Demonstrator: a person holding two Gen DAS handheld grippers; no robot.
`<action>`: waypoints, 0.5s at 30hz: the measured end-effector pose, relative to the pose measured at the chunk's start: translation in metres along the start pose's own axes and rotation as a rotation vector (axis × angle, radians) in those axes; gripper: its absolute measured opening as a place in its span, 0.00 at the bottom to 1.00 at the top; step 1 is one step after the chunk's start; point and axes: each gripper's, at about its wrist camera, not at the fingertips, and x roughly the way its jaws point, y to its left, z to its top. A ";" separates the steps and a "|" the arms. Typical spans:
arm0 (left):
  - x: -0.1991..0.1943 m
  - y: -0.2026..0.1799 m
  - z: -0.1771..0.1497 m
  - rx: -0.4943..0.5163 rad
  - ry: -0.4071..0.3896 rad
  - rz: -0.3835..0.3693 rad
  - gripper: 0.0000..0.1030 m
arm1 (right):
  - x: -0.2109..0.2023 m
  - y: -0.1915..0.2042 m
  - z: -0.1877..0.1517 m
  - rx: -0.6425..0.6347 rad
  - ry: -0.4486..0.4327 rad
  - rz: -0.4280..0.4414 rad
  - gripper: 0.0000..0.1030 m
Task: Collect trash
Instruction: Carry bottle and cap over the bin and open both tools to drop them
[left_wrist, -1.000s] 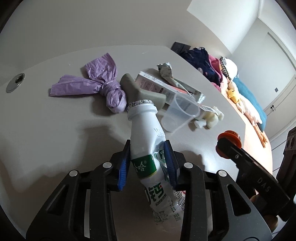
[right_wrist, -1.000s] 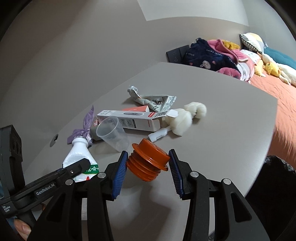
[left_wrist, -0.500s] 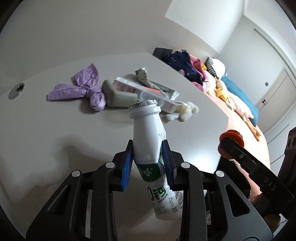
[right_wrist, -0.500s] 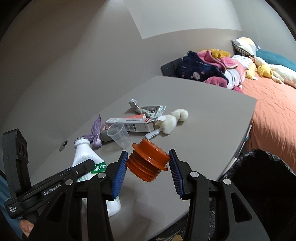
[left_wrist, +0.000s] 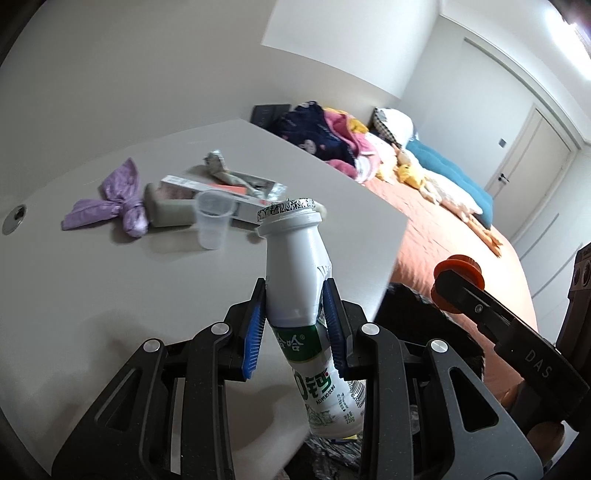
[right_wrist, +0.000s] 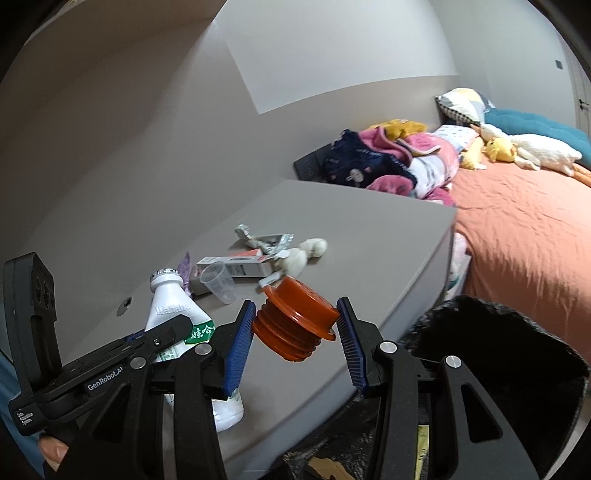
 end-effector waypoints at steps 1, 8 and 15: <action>0.000 -0.005 -0.001 0.008 0.002 -0.007 0.29 | -0.003 -0.003 -0.001 0.003 -0.003 -0.006 0.46; 0.005 -0.034 -0.011 0.063 0.022 -0.046 0.29 | -0.027 -0.027 -0.010 0.033 -0.026 -0.053 0.46; 0.011 -0.061 -0.020 0.117 0.048 -0.080 0.29 | -0.049 -0.050 -0.018 0.060 -0.047 -0.096 0.46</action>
